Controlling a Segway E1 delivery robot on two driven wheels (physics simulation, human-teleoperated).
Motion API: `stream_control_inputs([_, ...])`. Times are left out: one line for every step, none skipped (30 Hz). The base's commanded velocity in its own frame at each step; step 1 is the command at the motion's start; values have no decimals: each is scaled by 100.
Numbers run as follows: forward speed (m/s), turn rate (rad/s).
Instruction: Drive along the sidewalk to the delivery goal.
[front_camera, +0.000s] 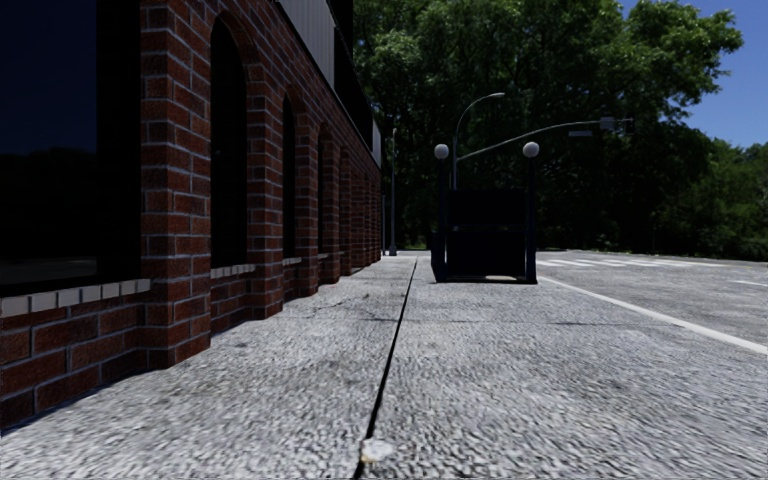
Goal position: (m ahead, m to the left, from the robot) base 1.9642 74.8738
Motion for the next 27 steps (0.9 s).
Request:
stream_control_inputs([200, 0])
stream_control_inputs([200, 0])
stream_control_inputs([200, 0])
stream_control_inputs([200, 0])
stream_control_inputs([200, 0])
stream_control_inputs([200, 0])
stream_control_inputs([200, 0])
stream_control_inputs([200, 0])
stream_control_inputs([200, 0])
stream_control_inputs([200, 0])
stream_control_inputs([200, 0])
stream_control_inputs([200, 0])
stream_control_inputs([200, 0])
stream_control_inputs([200, 0])
stream_control_inputs([200, 0])
stream_control_inputs([200, 0])
stream_control_inputs([200, 0])
stream_control_inputs([200, 0])
stream_control_inputs([200, 0])
stream_control_inputs([200, 0])
stream_control_inputs([200, 0])
stream_control_inputs([200, 0])
stream_control_inputs([200, 0])
stream_control_inputs([200, 0])
stream_control_inputs([200, 0])
stream_control_inputs([200, 0])
stream_control_inputs([200, 0])
